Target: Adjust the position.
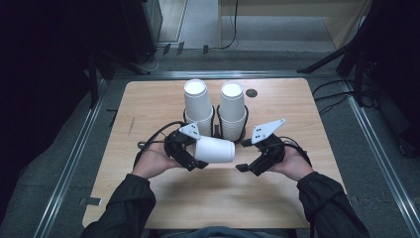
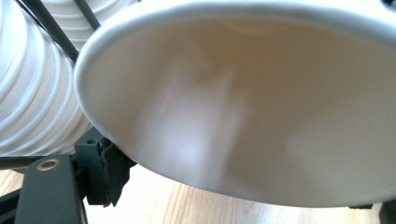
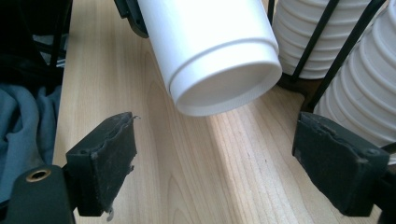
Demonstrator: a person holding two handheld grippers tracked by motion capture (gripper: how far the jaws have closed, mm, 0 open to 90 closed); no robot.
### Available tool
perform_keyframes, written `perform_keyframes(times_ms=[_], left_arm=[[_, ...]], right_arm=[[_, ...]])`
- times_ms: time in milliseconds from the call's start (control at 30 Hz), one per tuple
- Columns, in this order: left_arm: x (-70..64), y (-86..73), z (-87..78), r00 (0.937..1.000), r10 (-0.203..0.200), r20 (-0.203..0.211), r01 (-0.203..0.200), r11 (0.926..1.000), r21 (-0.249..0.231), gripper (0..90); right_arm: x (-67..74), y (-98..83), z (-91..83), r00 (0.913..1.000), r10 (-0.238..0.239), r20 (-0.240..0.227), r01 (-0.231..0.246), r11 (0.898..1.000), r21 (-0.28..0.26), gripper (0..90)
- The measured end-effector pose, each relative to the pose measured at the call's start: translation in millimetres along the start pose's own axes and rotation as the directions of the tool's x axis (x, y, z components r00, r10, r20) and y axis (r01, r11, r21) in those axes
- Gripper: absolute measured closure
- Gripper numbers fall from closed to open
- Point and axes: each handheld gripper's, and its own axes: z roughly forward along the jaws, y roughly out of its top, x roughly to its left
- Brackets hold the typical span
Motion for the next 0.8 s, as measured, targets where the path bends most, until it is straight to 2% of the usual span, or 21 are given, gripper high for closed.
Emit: perform_keyframes(times_ms=[167,267,367,500,633,800], left_arm=[[-1.1,3.0,7.6,1.0,0.001,-0.002,-0.001,0.9994,0.035,15.3],[-2.6,6.0,15.8,0.9999,0.012,-0.01,-0.011,0.9964,0.084,15.3],[-5.1,8.0,21.3,0.9998,0.018,-0.01,-0.016,0.9942,0.106,15.3],[-7.4,10.7,25.2,0.9998,0.02,-0.003,-0.019,0.9921,0.124,15.1],[-14.9,13.9,28.8,0.9996,0.029,0.006,-0.029,0.9904,0.135,15.1],[-17.3,16.9,30.5,0.9995,0.029,0.009,-0.03,0.9891,0.144,14.9]], right_arm=[[1.5,0.9,4.3,0.9999,-0.013,0.0,0.013,1.0,0.019,13.8],[2.1,1.5,7.0,0.9997,-0.023,-0.001,0.023,0.999,0.025,13.9],[3.4,2.3,10.4,0.9994,-0.033,0.007,0.033,0.999,0.042,13.9],[4.6,3.6,14.7,0.9989,-0.047,0.007,0.046,0.997,0.054,13.9],[7.9,6.1,23.6,0.9973,-0.074,0.003,0.073,0.993,0.087,14.0],[12.6,10.2,33.8,0.9943,-0.106,-0.002,0.106,0.988,0.115,14.1]])
